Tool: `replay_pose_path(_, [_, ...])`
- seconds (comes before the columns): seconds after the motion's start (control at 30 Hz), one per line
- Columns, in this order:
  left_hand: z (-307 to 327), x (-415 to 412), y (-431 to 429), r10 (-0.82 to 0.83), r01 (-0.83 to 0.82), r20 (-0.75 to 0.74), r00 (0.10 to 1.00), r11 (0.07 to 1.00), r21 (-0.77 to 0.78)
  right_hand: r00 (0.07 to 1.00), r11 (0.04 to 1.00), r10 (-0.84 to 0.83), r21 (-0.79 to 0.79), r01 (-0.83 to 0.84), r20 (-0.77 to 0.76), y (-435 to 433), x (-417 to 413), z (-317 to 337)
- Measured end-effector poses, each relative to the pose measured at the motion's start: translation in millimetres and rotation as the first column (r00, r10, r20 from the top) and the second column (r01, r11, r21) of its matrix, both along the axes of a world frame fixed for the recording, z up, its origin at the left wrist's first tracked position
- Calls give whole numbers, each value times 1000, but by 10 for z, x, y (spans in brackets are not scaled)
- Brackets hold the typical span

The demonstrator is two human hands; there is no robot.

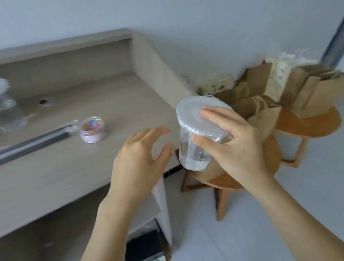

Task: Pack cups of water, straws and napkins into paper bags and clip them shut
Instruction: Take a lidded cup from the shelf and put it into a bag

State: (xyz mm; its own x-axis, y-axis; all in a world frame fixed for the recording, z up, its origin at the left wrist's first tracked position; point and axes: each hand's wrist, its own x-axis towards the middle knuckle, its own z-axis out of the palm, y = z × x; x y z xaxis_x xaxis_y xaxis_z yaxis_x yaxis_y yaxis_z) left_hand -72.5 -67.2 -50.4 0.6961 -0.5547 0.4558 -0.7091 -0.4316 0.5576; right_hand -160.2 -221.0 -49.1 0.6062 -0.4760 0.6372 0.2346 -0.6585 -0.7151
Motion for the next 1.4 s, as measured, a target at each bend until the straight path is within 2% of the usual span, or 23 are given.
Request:
replay_pose_path(0.1, [-168,-464,-708,-120,121,-33,992,992,19,995,995,-77,-61,73,-63,-611,-590,-217])
replay_pose_path(0.23, [-392,-888,-1570,-224,231,-86,971,969,88,973,986,-166,-33,163,-159,-1371,-1239,-535])
replay_pose_path(0.37, [-536,-1100,-2474,-310,320,-88,947,937,142,938,954,-298,-34,297,-175,-2123,-1640,-777])
replay_pose_path(0.57, [-878,-1112,-4024,-419,435,-122,900,884,172,868,901,-422,-14,434,-260,-3499,-1875,-1089])
replay_pose_path(0.7, [-967,-1023,-5152,-429,463,-184,885,854,238,801,843,-536,-126,523,-265,-4570,-1845,-1144])
replay_pose_path(0.77, [-914,-973,-5688,-474,499,-155,867,833,239,783,820,-573,-181,544,-241,-5064,-1821,-1106])
replay_pose_path(0.83, [-906,-932,-6202,-511,525,-124,851,817,239,775,814,-580,-161,558,-251,-5564,-1836,-1102])
replay_pose_path(0.97, [-987,-854,-7217,-504,526,-152,850,797,298,762,802,-595,-137,581,-255,-6487,-1850,-1145])
replay_pose_path(1.07, [-1087,-792,-8002,-493,508,-129,860,808,297,778,815,-579,-201,543,-243,-7305,-1797,-1243])
replay_pose_path(1.23, [-1195,-688,-9113,-354,377,-131,926,874,308,867,898,-439,-125,421,-234,-8581,-1660,-1293])
replay_pose_path(1.4, [-1317,-548,-9867,-218,277,-202,955,899,338,903,924,-374,-170,343,-213,-9556,-1431,-1293])
